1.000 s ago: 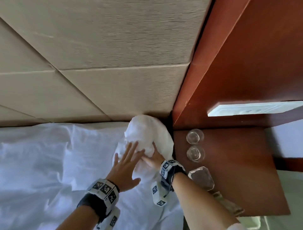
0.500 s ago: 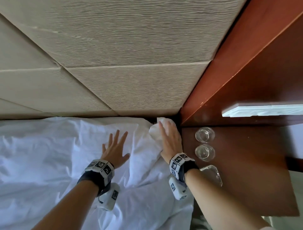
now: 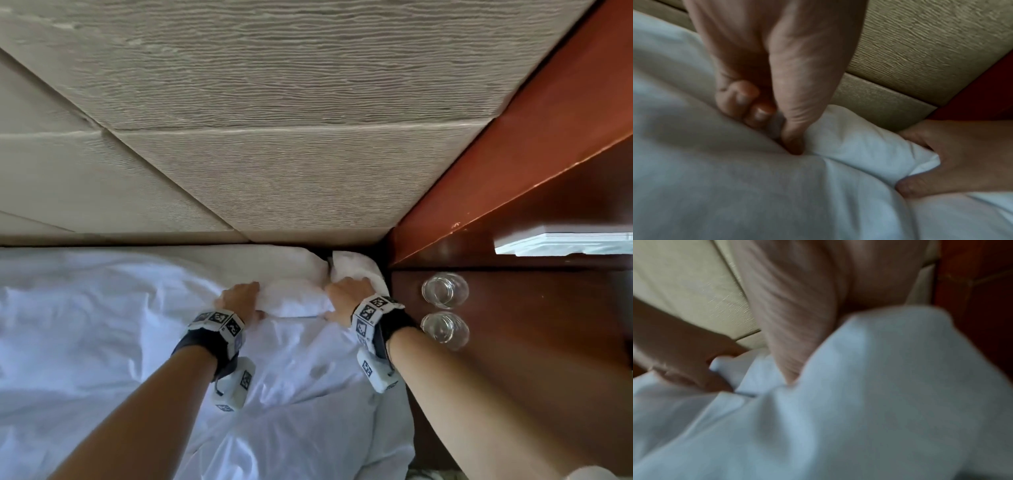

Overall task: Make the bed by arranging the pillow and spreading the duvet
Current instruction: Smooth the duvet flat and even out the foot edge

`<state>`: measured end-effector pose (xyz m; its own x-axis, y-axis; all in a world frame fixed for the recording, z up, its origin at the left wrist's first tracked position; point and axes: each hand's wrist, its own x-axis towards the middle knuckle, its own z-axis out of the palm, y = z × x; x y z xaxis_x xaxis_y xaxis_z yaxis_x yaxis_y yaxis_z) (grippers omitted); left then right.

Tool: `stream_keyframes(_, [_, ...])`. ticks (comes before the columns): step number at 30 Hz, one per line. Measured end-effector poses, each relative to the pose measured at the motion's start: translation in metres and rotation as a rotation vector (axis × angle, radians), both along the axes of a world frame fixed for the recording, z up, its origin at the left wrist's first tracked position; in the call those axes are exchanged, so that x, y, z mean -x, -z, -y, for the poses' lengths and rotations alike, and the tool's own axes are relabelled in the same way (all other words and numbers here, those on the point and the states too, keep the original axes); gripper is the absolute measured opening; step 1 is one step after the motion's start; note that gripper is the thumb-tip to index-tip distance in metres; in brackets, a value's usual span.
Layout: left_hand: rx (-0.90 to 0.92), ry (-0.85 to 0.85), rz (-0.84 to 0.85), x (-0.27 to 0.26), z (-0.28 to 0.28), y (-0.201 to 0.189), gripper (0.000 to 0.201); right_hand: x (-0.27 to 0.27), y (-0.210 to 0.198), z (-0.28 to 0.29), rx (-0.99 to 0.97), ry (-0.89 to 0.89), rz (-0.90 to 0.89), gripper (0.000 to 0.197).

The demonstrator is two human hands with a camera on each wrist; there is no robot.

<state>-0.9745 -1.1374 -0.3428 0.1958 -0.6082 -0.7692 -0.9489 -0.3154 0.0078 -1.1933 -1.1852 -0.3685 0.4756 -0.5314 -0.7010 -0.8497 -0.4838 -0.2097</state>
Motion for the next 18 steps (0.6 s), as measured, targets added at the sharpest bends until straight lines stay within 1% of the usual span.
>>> stream_keyframes(1, [-0.009, 0.013, 0.032, 0.000, 0.001, -0.001, 0.056, 0.000, -0.004, 0.002, 0.017, -0.003, 0.002, 0.033])
stream_keyframes(2, [0.010, 0.008, 0.047, 0.001, 0.001, -0.004, 0.048, 0.000, -0.009, 0.005, 0.054, 0.016, 0.023, 0.028])
stream_keyframes(3, [0.064, -0.022, 0.047, 0.002, 0.004, -0.009, 0.043, 0.001, -0.013, 0.011, 0.103, 0.050, 0.058, 0.033])
stream_keyframes(5, [0.279, -0.152, 0.023, 0.000, 0.015, -0.024, 0.033, -0.001, -0.026, 0.027, 0.239, 0.144, 0.171, 0.043])
stream_keyframes(7, [0.558, -0.317, -0.017, -0.005, 0.030, -0.036, 0.029, -0.007, -0.036, 0.041, 0.429, 0.234, 0.299, 0.038])
stream_keyframes(8, [0.688, -0.395, -0.046, -0.008, 0.036, -0.038, 0.028, -0.011, -0.038, 0.044, 0.485, 0.271, 0.328, 0.033])
stream_keyframes(9, [0.763, -0.447, -0.100, -0.011, 0.039, -0.036, 0.030, -0.014, -0.037, 0.045, 0.513, 0.306, 0.324, 0.031])
stream_keyframes(10, [0.776, -0.468, -0.188, -0.010, 0.039, -0.034, 0.034, -0.015, -0.031, 0.042, 0.508, 0.347, 0.291, 0.033])
stream_keyframes(11, [0.727, -0.451, -0.299, -0.008, 0.035, -0.031, 0.044, -0.016, -0.026, 0.037, 0.471, 0.386, 0.244, 0.036])
stream_keyframes(12, [0.639, -0.400, -0.406, -0.004, 0.028, -0.027, 0.061, -0.014, -0.021, 0.032, 0.444, 0.431, 0.192, 0.041])
stream_keyframes(13, [0.544, -0.332, -0.463, -0.001, 0.019, -0.024, 0.078, -0.013, -0.017, 0.026, 0.442, 0.486, 0.152, 0.045])
stream_keyframes(14, [0.466, -0.258, -0.456, 0.004, 0.009, -0.022, 0.093, -0.013, -0.015, 0.021, 0.465, 0.542, 0.129, 0.051])
stream_keyframes(15, [0.407, -0.191, -0.394, 0.008, -0.002, -0.020, 0.104, -0.012, -0.015, 0.015, 0.502, 0.584, 0.127, 0.060])
stream_keyframes(16, [0.354, -0.130, -0.301, 0.013, -0.013, -0.020, 0.114, -0.012, -0.018, 0.007, 0.520, 0.613, 0.129, 0.075])
stream_keyframes(17, [0.305, -0.083, -0.208, 0.019, -0.023, -0.019, 0.121, -0.013, -0.020, 0.000, 0.484, 0.641, 0.128, 0.092])
stream_keyframes(18, [0.260, -0.052, -0.141, 0.024, -0.034, -0.018, 0.128, -0.015, -0.022, -0.005, 0.367, 0.675, 0.126, 0.107])
